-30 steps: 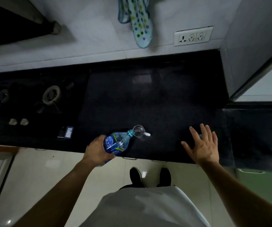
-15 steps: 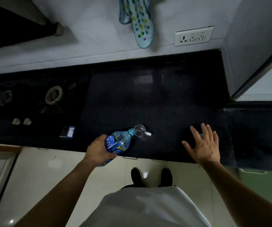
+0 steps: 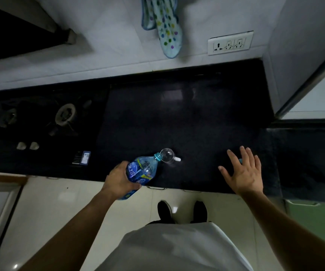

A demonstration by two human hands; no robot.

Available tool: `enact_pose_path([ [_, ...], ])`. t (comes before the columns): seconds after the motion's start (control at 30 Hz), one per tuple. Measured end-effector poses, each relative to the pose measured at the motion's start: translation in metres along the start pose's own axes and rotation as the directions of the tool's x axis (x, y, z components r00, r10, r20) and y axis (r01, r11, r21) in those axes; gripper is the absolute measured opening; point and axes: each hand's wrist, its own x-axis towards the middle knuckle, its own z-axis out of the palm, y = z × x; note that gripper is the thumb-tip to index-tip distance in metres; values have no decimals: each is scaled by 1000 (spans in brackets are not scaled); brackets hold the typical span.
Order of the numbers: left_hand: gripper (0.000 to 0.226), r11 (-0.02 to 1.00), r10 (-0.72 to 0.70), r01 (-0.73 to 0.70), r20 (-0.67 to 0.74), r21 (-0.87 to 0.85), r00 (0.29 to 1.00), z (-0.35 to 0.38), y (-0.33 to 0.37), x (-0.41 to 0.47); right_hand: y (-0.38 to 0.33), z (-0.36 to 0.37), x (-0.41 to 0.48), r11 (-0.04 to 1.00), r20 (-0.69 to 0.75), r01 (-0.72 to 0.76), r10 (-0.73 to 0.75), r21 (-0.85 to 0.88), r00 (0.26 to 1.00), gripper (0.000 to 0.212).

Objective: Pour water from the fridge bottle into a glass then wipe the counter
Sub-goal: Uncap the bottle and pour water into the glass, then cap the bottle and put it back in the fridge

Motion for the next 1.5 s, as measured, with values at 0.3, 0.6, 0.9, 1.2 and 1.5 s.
enact_pose_path([
  [0.3,70,983,15,-17,-12,-182,1000,6,9,-8,-2,-7,-3,999,9,11,-11,34,1000,56],
  [0.6,71,895,79,-118,-107,-431,991,-5,36,-31,9,-25,-2,991,-9,-76,77,112,997,46],
  [0.9,71,773,247,-324,-213,-545,945,-32,74,-58,-92,-148,23,458,190,-191,48,868,981,26],
  [1.2,70,666,373,-487,-313,-565,873,-56,101,-82,-181,-311,13,539,-159,601,-653,589,741,30],
  [1.5,74,599,365,-544,-404,-587,838,-76,104,-97,-197,-355,20,575,-71,703,-751,419,657,26],
])
